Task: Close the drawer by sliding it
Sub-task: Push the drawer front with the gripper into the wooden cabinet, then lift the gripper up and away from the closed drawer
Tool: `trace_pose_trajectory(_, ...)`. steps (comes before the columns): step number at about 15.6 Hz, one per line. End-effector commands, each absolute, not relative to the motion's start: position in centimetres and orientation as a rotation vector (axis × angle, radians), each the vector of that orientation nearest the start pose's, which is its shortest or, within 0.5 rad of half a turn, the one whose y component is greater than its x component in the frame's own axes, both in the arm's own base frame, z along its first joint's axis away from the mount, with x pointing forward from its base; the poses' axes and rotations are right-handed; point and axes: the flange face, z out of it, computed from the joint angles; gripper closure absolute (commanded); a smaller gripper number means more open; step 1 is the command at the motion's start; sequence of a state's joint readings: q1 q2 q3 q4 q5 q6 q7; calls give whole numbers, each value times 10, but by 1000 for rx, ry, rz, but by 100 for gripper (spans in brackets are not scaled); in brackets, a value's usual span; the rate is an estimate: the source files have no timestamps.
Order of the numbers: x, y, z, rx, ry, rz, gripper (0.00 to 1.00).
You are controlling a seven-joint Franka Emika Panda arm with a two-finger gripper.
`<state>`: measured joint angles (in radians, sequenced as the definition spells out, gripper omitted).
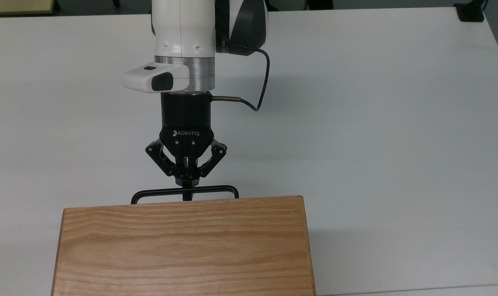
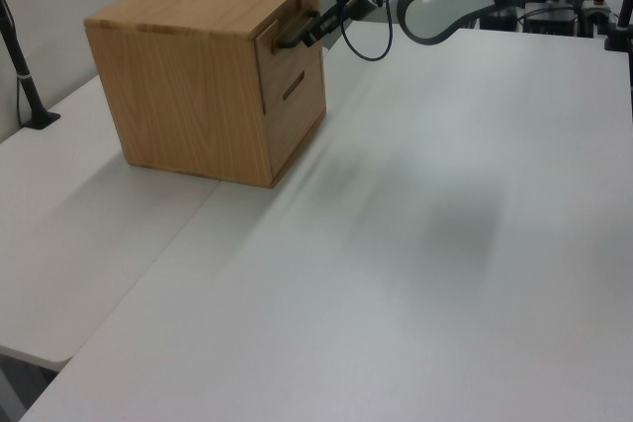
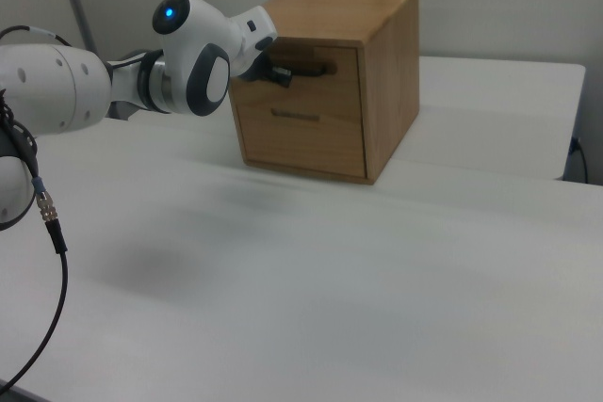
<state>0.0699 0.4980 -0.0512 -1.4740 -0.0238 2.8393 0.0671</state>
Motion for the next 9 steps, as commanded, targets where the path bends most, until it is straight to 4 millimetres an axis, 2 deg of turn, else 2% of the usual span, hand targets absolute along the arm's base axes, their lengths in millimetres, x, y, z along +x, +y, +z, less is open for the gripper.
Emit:
trace_pose_trajectory(1,750,24,520,-2759,40,-1465,100)
trace_pose_trajectory(5,749,26,516,-2774,20,-1452,100)
trace_pose_trajectory(9,737,26,484,-2844,17,-1318,100)
